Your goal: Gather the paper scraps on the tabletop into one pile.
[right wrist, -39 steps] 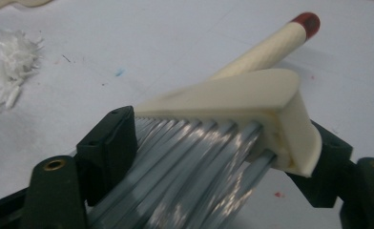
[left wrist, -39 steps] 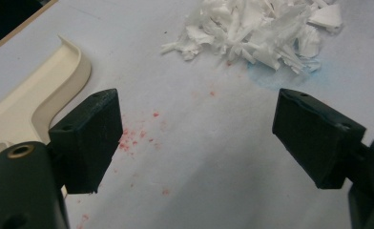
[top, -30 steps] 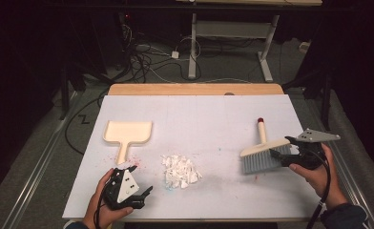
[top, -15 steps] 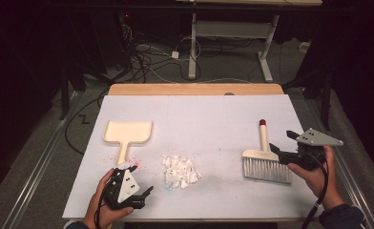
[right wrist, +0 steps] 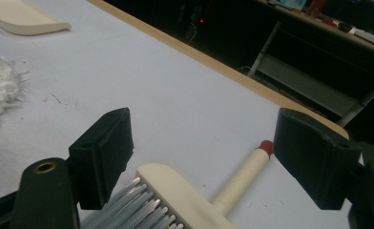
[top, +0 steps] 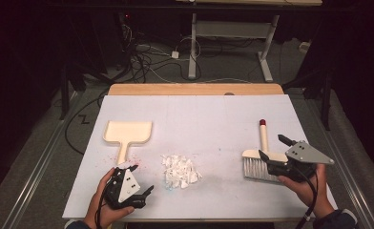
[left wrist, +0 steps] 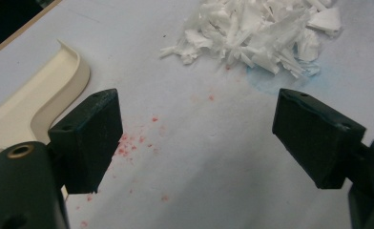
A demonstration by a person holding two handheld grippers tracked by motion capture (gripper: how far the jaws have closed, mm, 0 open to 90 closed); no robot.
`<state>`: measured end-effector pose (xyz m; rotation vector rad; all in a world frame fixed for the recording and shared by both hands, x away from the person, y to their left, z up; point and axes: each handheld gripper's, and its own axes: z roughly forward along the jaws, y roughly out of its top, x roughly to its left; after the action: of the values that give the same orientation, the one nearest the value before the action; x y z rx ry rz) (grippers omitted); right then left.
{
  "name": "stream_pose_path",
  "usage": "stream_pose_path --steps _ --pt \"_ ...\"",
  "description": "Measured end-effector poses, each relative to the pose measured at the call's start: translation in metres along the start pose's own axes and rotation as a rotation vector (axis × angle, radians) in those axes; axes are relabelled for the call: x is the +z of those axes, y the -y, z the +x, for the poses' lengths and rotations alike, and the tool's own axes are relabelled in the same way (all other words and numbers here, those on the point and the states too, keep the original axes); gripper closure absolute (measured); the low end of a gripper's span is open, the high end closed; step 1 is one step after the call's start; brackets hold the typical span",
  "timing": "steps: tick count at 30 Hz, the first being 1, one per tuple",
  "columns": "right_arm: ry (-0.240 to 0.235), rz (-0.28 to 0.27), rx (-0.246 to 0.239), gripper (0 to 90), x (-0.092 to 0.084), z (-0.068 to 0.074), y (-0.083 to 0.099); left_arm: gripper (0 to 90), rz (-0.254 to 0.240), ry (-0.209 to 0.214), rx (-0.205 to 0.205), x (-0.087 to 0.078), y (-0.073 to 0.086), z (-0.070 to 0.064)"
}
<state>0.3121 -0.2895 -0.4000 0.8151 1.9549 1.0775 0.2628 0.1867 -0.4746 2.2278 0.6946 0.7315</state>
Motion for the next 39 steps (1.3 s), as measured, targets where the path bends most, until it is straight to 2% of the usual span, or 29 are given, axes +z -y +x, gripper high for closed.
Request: stream_pose_path --steps 3,9,11,15,22,29,35,39 --pt "-0.028 -0.001 0.000 20.4 0.001 0.007 0.006 16.6 -0.004 -0.003 -0.004 0.001 -0.001 0.000" --pt "-0.079 -0.007 0.017 17.4 -0.003 0.021 0.025 16.6 -0.003 -0.007 0.012 0.000 -0.001 -0.003" --pt "-0.071 0.004 -0.012 16.8 -0.005 0.028 0.030 16.6 -0.005 -0.008 0.016 -0.001 -0.001 -0.004" --pt "-0.083 0.006 -0.016 16.7 -0.005 0.033 0.035 16.6 -0.013 -0.014 0.028 -0.003 -0.002 -0.005" --pt "-0.051 -0.033 -0.037 16.7 -0.011 0.036 0.031 16.6 -0.018 -0.010 0.033 -0.003 -0.001 -0.005" --pt "-0.052 -0.024 -0.060 16.8 -0.010 0.038 0.031 16.6 -0.017 -0.007 0.035 -0.002 -0.001 -0.004" --pt "-0.045 -0.033 -0.059 16.9 -0.012 0.037 0.030 16.6 -0.016 -0.006 0.034 -0.002 -0.001 -0.005" --pt "-0.052 -0.019 -0.061 16.9 -0.010 0.037 0.031 16.6 -0.013 -0.002 0.033 -0.001 -0.001 -0.004"
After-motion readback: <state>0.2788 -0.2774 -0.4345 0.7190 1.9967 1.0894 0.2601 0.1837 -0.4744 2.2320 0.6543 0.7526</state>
